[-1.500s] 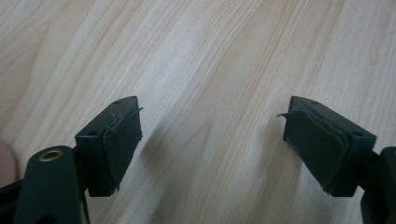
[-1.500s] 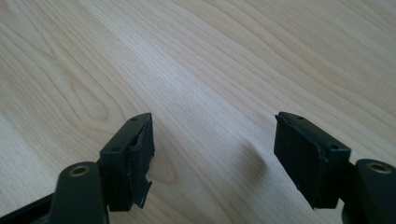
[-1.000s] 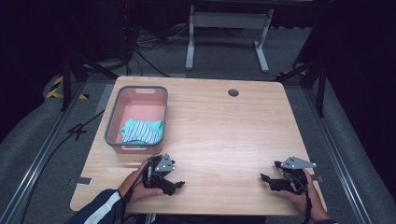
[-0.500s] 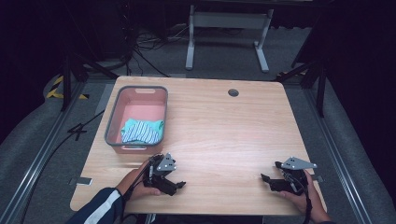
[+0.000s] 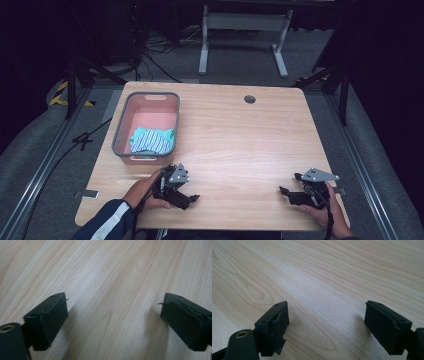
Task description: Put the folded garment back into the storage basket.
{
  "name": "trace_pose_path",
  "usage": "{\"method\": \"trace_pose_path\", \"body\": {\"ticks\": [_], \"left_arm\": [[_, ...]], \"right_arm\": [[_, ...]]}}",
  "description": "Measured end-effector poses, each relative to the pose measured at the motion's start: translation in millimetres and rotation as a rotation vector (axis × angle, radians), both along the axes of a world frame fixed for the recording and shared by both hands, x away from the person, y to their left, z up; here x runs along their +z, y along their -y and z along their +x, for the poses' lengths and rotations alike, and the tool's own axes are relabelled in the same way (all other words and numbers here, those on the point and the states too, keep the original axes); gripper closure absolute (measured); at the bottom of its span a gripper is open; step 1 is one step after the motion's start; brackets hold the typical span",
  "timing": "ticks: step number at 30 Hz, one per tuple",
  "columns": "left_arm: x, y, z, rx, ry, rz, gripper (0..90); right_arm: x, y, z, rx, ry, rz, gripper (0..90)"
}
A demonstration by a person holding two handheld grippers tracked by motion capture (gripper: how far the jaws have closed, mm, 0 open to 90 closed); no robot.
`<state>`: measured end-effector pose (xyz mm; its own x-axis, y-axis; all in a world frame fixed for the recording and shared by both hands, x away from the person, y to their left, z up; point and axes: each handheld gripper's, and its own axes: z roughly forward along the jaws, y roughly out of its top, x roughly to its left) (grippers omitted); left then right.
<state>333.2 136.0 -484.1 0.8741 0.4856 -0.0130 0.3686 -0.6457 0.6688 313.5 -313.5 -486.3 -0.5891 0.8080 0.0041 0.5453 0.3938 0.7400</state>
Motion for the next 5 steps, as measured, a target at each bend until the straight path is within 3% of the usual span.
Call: {"method": "trace_pose_path", "body": {"ticks": [5], "left_arm": [[-0.3,0.8,0.6,0.031,-0.010,0.007,0.0]], "right_arm": [[0.0,0.0,0.0,0.000,0.000,0.000,20.2]]}}
